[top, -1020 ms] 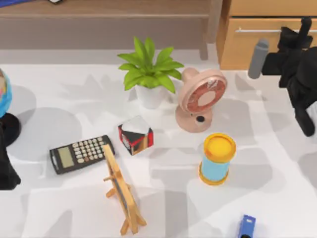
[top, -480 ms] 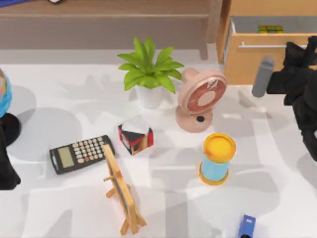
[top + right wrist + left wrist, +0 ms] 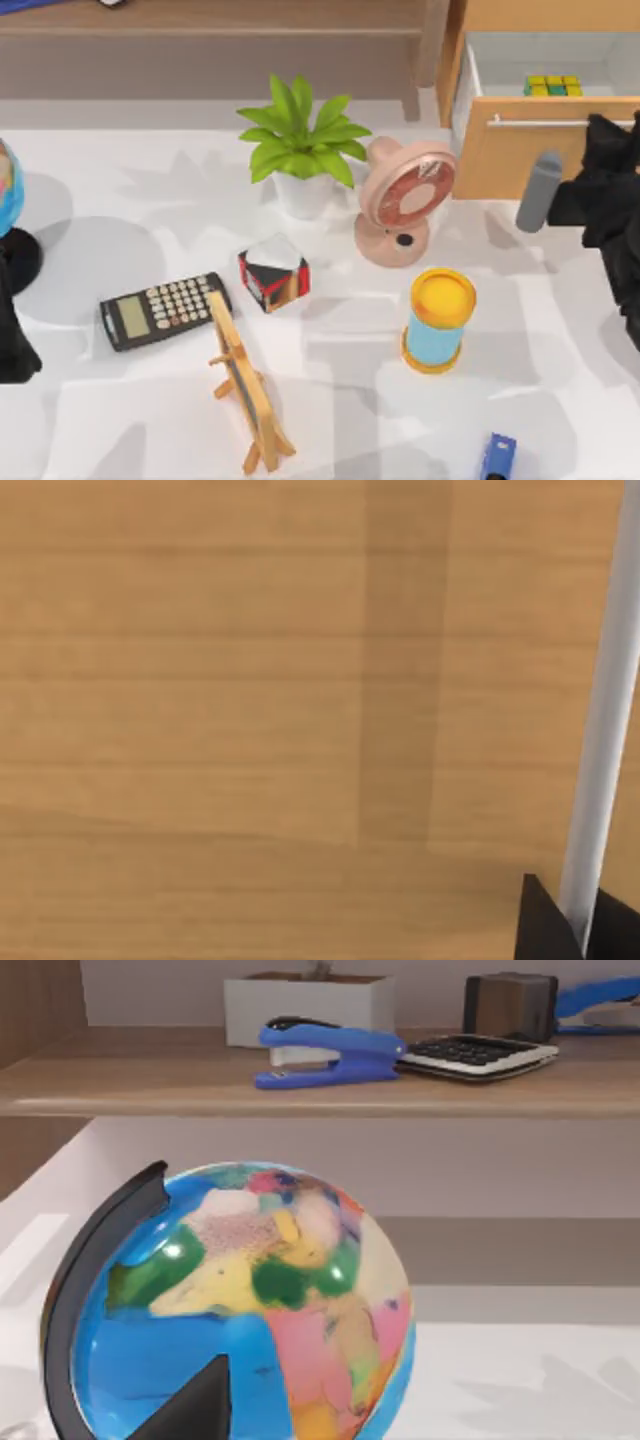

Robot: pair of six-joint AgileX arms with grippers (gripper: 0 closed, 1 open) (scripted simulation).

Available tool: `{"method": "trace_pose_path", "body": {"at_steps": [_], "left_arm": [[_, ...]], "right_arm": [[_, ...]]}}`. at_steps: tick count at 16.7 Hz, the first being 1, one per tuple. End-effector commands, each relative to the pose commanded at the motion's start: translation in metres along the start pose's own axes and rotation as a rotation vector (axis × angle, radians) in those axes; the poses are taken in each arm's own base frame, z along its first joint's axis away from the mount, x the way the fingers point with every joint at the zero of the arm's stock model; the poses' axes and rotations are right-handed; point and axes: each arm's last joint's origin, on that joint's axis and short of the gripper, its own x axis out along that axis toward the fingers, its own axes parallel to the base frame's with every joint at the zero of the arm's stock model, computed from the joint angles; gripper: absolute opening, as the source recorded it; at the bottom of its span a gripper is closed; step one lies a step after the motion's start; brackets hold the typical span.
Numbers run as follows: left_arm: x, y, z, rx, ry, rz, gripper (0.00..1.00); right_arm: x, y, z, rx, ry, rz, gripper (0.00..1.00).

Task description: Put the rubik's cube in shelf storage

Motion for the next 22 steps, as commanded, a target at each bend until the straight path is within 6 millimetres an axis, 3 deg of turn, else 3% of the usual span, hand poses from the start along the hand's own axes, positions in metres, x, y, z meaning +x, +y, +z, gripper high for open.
{"method": "trace_pose_path", "body": {"at_steps": [3, 9, 16, 20, 22], "left_arm": [[0.0, 0.0, 0.0, 0.0, 0.0, 0.0, 1.0], [0.0, 0.0, 0.0, 0.0, 0.0, 0.0, 1.0], [0.0, 0.0, 0.0, 0.0, 0.0, 0.0, 1.0], [0.0, 0.0, 0.0, 0.0, 0.0, 0.0, 1.0], [0.0, 0.0, 0.0, 0.0, 0.0, 0.0, 1.0]], "right_arm": [[-0.018, -0.001, 0.0, 0.001, -0.002, -0.004, 0.0], [-0.023, -0.001, 0.001, 0.001, -0.003, -0.01, 0.0], [-0.08, 0.001, 0.0, 0.0, -0.001, -0.002, 0.0], [-0.081, 0.001, 0.0, 0.0, -0.001, -0.004, 0.0], [-0.081, 0.001, 0.0, 0.0, -0.001, -0.004, 0.15]]}}
